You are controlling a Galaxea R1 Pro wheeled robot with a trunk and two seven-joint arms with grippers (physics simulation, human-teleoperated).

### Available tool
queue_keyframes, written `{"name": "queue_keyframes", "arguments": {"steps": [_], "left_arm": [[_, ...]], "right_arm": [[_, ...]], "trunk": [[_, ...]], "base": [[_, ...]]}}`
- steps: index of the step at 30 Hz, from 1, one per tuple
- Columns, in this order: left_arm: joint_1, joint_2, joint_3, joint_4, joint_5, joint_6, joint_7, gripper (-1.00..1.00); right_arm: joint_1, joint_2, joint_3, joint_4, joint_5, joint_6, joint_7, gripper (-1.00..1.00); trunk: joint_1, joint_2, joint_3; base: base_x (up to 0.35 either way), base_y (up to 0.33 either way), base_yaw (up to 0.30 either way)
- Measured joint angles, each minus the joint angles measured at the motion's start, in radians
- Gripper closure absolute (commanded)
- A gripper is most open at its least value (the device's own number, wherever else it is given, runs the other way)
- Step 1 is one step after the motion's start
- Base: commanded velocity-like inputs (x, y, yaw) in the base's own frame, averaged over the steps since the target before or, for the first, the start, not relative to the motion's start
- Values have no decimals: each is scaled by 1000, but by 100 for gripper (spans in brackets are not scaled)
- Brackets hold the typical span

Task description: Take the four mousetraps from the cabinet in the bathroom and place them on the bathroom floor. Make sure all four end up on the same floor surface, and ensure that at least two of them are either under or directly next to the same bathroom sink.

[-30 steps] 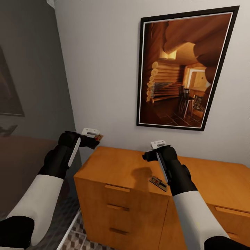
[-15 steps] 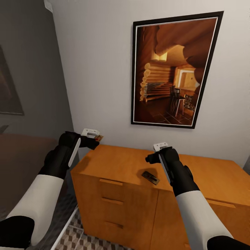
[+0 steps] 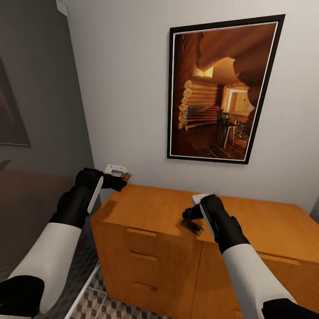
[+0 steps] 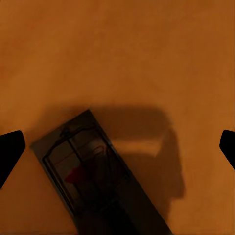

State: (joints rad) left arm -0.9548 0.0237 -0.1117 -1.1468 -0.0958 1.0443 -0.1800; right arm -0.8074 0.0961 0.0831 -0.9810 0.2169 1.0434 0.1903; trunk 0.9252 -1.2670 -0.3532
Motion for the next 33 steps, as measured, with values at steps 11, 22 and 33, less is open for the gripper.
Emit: {"name": "queue_keyframes", "arguments": {"steps": [11,22,33], "left_arm": [[0,0,0,13,0,0,0,100],[0,0,0,13,0,0,0,100],[0,-2,-1,13,1,0,0,100]], "right_arm": [[0,-10,4,6,-55,0,8,-100],[0,-10,5,-50,-59,0,8,-100],[0,-10,6,-53,-59,0,8,-100]], "trunk": [[0,0,0],[0,0,0],[0,0,0]], "base": [[0,0,0],[-111,-83,0],[-31,-25,0]]}}
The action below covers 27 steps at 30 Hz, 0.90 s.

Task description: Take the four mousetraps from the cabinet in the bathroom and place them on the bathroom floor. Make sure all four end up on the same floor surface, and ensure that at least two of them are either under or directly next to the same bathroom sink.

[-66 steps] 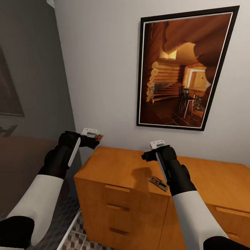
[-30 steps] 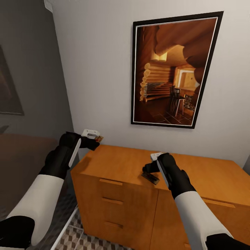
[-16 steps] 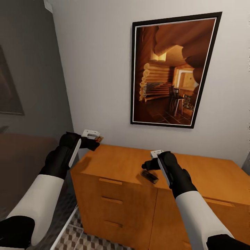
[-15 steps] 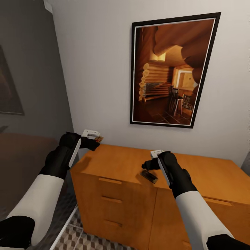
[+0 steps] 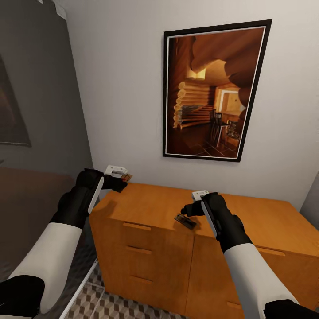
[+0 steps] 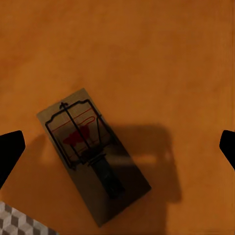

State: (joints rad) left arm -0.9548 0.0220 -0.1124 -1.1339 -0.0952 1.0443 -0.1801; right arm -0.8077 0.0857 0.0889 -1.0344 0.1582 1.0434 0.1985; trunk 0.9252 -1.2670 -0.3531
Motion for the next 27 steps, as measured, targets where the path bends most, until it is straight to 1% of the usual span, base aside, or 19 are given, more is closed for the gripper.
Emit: {"name": "queue_keyframes", "arguments": {"steps": [12,15,18,20,22,27], "left_arm": [[0,-1,-1,0,0,0,0,100],[0,-1,0,1,0,0,0,100],[0,-1,0,1,0,0,0,100],[0,-1,0,1,0,0,0,100],[0,-1,-1,1,0,0,-1,100],[0,-1,-1,1,0,0,-1,100]], "right_arm": [[-4,1,-3,9,-1,0,1,-100],[-23,3,-4,18,-12,0,2,-100],[-51,2,-3,48,-42,0,3,-100],[-65,1,-3,69,-53,0,3,-100],[-85,1,-3,105,-61,0,3,-100],[-106,3,-3,156,-66,0,4,-100]], "trunk": [[0,0,0],[0,0,0],[0,0,0],[0,0,0],[0,0,0],[0,0,0]], "base": [[-1,-1,0],[0,0,0],[0,0,0],[0,0,0],[0,0,0],[0,0,0]]}}
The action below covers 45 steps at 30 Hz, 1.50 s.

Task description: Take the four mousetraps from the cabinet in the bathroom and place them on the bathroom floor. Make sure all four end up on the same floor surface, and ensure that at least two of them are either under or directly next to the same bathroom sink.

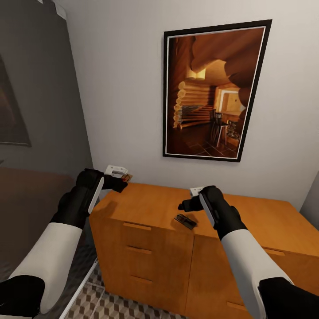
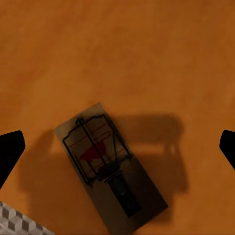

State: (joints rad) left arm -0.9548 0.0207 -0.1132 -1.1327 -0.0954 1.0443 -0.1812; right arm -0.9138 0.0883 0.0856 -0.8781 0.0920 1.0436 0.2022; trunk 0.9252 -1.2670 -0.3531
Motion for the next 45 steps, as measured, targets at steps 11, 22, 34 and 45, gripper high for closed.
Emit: {"name": "queue_keyframes", "arguments": {"steps": [11,22,34,45], "left_arm": [[0,0,0,0,0,0,0,100],[0,0,0,7,0,0,0,100],[0,0,0,8,0,0,0,100],[0,0,1,10,0,0,0,100]], "right_arm": [[-7,1,0,22,-4,0,0,-100],[-10,0,-1,100,-2,0,0,-100],[-11,1,-1,98,-1,0,0,-100],[-11,2,0,90,0,0,-1,-100]], "trunk": [[0,0,0],[0,0,0],[0,0,0],[0,0,0]], "base": [[0,0,0],[0,0,0],[0,0,0],[0,0,0]]}}
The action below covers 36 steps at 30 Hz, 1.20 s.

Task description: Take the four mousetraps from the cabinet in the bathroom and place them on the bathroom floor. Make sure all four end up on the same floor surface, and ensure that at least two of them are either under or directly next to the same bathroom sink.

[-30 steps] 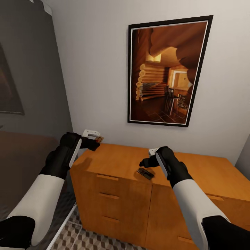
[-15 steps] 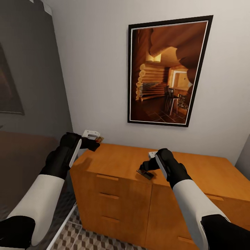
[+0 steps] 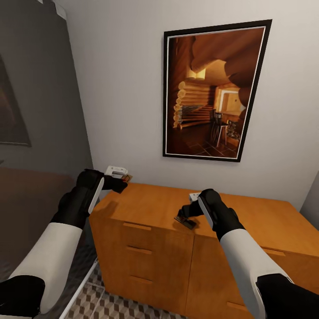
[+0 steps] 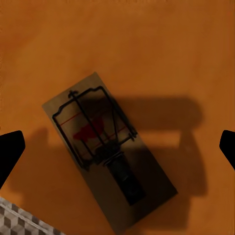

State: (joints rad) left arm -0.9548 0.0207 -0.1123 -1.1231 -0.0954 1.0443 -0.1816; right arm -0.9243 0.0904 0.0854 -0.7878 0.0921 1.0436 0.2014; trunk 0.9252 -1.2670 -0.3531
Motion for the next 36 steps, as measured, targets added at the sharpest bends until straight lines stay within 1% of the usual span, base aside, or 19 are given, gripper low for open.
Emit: {"name": "queue_keyframes", "arguments": {"steps": [10,36], "left_arm": [[0,0,-1,1,0,0,0,100],[0,0,-1,5,0,0,0,100]], "right_arm": [[0,3,0,-10,-1,0,-2,-100],[0,2,1,51,0,0,-4,-100]], "trunk": [[0,0,0],[0,0,0]], "base": [[0,0,0],[0,0,0]]}}
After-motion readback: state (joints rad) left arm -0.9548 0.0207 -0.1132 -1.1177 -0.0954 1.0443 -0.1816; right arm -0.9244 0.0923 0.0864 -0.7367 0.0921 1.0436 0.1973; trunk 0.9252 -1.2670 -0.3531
